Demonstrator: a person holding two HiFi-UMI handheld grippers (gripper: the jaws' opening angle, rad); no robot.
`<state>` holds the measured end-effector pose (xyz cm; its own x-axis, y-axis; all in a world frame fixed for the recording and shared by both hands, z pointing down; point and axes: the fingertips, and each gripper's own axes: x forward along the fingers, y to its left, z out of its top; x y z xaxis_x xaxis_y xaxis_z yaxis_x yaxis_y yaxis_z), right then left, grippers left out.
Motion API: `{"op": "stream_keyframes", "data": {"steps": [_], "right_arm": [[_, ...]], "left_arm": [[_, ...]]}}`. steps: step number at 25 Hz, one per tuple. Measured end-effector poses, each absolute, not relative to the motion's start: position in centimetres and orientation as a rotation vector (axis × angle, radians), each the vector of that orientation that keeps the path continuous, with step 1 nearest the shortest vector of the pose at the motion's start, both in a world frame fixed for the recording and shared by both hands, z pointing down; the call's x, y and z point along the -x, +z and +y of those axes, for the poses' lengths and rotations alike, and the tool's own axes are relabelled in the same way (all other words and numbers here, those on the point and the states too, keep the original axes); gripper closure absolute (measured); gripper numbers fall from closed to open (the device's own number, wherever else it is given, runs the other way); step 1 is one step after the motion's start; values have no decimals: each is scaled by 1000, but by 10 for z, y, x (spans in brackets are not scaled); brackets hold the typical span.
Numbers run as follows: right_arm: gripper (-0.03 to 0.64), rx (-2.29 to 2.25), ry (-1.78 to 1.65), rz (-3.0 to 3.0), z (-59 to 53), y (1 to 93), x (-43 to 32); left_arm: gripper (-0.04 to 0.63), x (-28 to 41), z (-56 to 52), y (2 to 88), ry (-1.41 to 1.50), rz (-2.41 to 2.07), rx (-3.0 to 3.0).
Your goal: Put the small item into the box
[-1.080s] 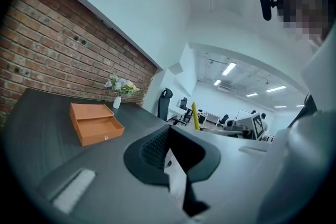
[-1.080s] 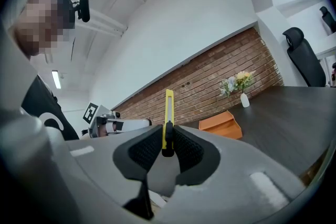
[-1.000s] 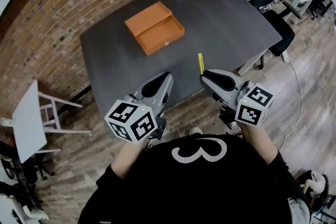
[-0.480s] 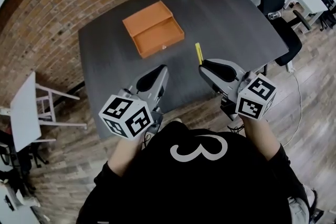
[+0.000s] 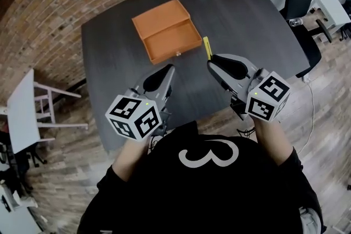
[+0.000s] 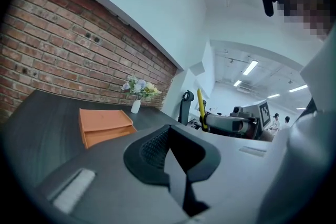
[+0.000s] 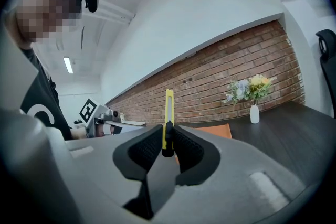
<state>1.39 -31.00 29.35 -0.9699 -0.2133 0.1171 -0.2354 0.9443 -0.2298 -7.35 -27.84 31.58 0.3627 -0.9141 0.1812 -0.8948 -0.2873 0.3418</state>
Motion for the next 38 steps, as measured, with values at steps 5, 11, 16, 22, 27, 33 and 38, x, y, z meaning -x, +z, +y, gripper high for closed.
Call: {"op": "stream_keyframes", "data": {"steps": [5,11,16,22,27,33,38], "right_arm": [[549,-314,364,-2982,-342,297,20],[549,-267,348,-2928,-378,316,60],[549,-224,298,-2880,-404,337,91],[549,-150,211,-2781,-427,372,126],[549,-81,97,-2650,-432,411,147],[549,-10,-100,-2485,-430,454,154],[549,72,-240,-2319,-432,488,161]], "left_arm": [[583,102,-301,329,-75,-1585,-2184],[583,132,-324,354,-78,-1576,-2109],[582,154,-334,377,-79,-1571,-2042],[583,182,-344,400,-78,-1585,-1975],[581,196,-347,418,-90,-1582,-1925],[581,198,-342,437,-88,-1568,-1898],[582,207,-345,448,-109,-1566,-1869]]}}
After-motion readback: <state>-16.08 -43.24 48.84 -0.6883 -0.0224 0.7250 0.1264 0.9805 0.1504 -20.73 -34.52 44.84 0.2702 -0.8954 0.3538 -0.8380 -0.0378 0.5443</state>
